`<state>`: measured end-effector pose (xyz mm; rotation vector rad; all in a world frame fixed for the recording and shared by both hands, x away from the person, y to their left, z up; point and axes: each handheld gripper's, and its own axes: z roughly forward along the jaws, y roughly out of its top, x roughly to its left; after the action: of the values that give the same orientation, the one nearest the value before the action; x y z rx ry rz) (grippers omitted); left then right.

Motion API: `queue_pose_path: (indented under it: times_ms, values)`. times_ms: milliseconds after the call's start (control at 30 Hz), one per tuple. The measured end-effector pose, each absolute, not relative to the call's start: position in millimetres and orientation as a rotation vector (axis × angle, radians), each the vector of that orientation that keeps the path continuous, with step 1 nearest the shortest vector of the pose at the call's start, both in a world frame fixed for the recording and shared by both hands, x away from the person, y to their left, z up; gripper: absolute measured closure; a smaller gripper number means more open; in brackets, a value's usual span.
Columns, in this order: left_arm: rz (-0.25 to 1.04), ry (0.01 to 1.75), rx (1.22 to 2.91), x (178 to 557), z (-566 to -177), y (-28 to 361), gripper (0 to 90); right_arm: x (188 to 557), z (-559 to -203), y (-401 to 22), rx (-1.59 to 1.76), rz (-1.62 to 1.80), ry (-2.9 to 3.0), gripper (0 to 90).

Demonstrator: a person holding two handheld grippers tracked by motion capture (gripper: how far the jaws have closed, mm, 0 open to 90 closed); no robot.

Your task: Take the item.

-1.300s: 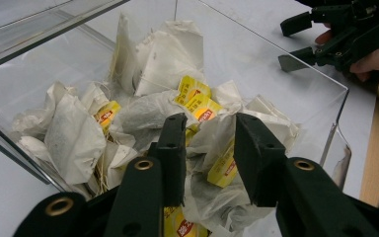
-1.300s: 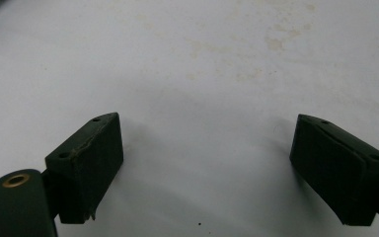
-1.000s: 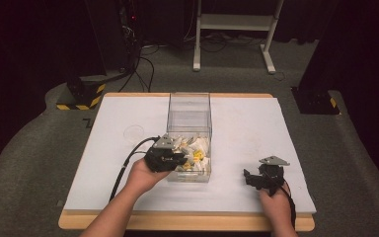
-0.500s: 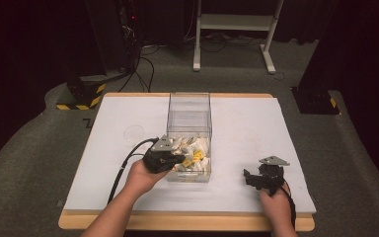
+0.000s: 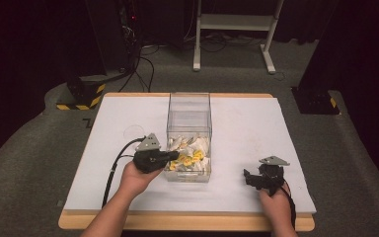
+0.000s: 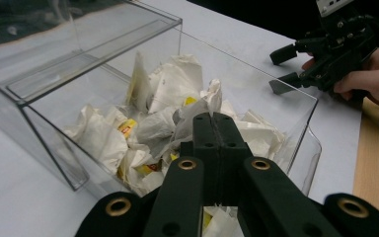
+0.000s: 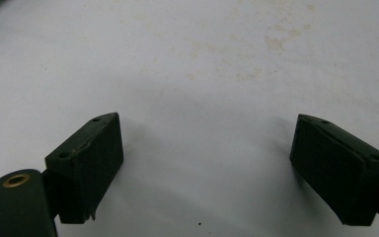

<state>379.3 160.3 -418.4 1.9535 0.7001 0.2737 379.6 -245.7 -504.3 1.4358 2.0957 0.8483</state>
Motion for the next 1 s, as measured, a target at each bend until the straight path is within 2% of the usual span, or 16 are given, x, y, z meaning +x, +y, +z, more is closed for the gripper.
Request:
queue_pose_path:
  times_ms: [1000]
  values:
    - [0.379, 0.782, 1.764, 374.9, -400.6, 217.7, 90.0, 379.6, -504.4, -245.7, 1.436, 0.848, 2.095, 12.9]
